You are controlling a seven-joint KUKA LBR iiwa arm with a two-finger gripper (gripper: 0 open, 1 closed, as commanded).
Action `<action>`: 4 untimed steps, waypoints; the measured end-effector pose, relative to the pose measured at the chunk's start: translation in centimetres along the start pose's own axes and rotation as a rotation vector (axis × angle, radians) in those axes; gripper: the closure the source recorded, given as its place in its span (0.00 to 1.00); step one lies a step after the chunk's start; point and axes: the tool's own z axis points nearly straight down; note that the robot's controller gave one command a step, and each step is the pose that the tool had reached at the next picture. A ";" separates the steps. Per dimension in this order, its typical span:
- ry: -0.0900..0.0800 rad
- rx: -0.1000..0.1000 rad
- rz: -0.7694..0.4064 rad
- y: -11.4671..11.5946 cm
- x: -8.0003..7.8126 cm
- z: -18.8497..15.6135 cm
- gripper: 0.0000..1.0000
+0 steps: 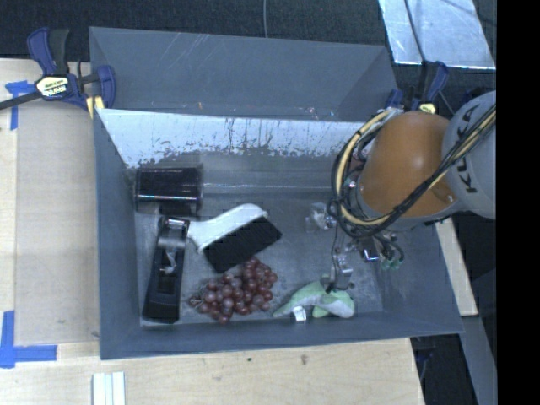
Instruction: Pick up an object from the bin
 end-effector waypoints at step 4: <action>-0.008 0.001 -0.150 -0.2 2.9 4.9 1.00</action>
Offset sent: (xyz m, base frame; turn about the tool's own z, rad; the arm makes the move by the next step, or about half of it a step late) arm -0.0355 -0.0029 -0.0003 -0.1964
